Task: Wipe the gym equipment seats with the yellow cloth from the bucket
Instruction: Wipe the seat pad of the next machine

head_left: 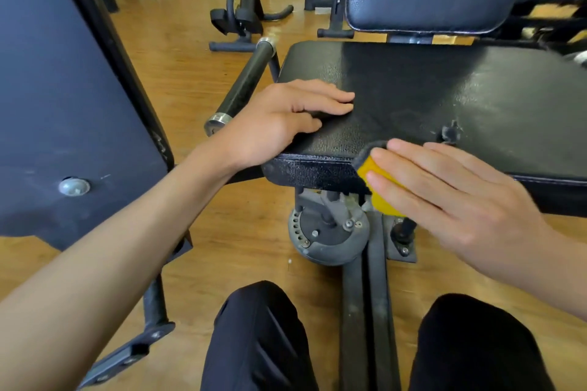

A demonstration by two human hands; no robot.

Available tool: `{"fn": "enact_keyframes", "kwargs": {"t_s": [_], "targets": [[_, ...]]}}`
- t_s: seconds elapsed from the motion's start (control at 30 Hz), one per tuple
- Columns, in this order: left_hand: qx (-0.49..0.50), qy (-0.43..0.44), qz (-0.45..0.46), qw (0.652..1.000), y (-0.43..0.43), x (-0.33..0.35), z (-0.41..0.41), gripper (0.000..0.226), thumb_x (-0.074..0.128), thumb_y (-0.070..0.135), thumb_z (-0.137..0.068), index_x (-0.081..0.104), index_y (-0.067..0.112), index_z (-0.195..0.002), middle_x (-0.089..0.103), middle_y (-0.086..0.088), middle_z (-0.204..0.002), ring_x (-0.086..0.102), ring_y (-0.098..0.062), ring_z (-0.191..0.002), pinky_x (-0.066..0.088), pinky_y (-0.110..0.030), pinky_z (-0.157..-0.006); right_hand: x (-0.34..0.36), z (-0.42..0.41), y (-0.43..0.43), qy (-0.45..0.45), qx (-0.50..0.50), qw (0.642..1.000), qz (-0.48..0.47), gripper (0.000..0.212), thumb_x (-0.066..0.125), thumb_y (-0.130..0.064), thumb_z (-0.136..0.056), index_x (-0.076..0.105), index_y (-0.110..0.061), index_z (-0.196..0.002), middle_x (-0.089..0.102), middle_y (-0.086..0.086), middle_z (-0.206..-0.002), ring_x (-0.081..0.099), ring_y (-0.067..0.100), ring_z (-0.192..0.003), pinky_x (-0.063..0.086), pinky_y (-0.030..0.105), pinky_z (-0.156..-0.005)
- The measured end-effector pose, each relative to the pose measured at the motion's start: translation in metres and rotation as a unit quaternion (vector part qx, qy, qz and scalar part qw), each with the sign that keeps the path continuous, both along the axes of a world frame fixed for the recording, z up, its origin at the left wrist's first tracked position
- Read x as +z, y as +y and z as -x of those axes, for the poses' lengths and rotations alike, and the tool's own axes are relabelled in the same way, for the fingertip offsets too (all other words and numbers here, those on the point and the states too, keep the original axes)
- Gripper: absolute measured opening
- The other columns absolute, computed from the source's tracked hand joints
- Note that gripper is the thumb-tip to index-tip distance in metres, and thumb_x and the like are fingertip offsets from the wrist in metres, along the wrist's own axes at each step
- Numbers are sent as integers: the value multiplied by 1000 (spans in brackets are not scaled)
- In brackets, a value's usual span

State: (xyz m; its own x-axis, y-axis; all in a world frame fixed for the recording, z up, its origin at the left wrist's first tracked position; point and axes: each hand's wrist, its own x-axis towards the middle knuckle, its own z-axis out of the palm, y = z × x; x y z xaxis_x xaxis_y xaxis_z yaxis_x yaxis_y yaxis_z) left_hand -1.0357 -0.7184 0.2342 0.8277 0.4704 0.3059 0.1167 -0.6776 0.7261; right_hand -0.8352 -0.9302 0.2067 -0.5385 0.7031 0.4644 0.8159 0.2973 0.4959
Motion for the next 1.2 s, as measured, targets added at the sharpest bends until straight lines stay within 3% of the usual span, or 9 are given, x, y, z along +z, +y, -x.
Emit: {"fn": "enact_keyframes", "kwargs": {"t_s": [0.13,0.3,0.43,0.53,0.77,0.83,0.97,1.1,1.2], "targets": [[-11,-17,3,1000,0,1,-1,49,53,4,-78,72,14,-123,65,0,-137,50,-12,-137,31,-37,-121,-3,12,7,10,2,1000,-28,40,45,2,-104,46,3,-145,45,17,-152,44,34,-141,46,50,-108],[-34,-34,56,997,-2,4,4,48,50,-5,-81,70,8,-122,66,-6,-135,55,-12,-133,39,-30,-116,-18,83,61,14,44,996,-78,37,42,-4,-107,51,1,-142,51,17,-147,45,32,-140,42,42,-112],[-25,-41,53,997,1,-1,3,50,48,-6,-79,69,1,-124,66,-8,-135,55,-12,-134,38,-24,-115,-8,44,44,-25,72,996,-51,39,48,-6,-106,49,-2,-145,47,14,-151,43,30,-142,44,43,-110],[-21,-60,71,995,1,-2,-1,53,46,-6,-77,68,7,-124,67,-6,-133,56,-12,-132,40,-22,-112,0,2,11,-43,53,997,-38,40,54,-3,-103,52,0,-142,48,15,-150,45,32,-140,45,46,-110],[-8,-60,83,995,-3,3,1,53,44,-4,-74,80,18,-106,69,-1,-129,59,-14,-128,42,-43,-114,-34,79,64,-61,60,992,-90,36,43,-3,-106,51,6,-140,48,16,-150,42,28,-143,40,39,-114],[-4,-47,78,996,-3,6,4,53,44,-4,-74,79,19,-108,70,1,-130,58,-13,-129,43,-43,-114,-39,96,76,-61,48,993,-94,37,40,-4,-106,53,5,-139,51,16,-149,43,26,-142,37,37,-116],[-3,-37,81,996,-3,8,2,52,47,-7,-75,73,7,-117,68,-4,-131,60,-13,-127,44,-35,-113,-26,51,46,-107,43,991,-65,42,39,-4,-107,41,3,-149,41,15,-156,36,27,-147,35,41,-118],[15,-75,64,995,-7,2,-2,42,52,9,-73,77,5,-107,70,-7,-125,61,-21,-123,46,-45,-105,-20,8,6,-88,10,995,-44,44,47,-1,-104,42,2,-148,39,14,-157,38,28,-145,37,43,-117],[22,-75,54,995,-8,2,-2,45,48,6,-75,75,3,-110,70,-9,-125,61,-23,-123,45,-48,-106,-29,49,35,-50,18,995,-84,40,44,-1,-105,48,1,-145,45,12,-153,41,25,-144,37,41,-117]]}}
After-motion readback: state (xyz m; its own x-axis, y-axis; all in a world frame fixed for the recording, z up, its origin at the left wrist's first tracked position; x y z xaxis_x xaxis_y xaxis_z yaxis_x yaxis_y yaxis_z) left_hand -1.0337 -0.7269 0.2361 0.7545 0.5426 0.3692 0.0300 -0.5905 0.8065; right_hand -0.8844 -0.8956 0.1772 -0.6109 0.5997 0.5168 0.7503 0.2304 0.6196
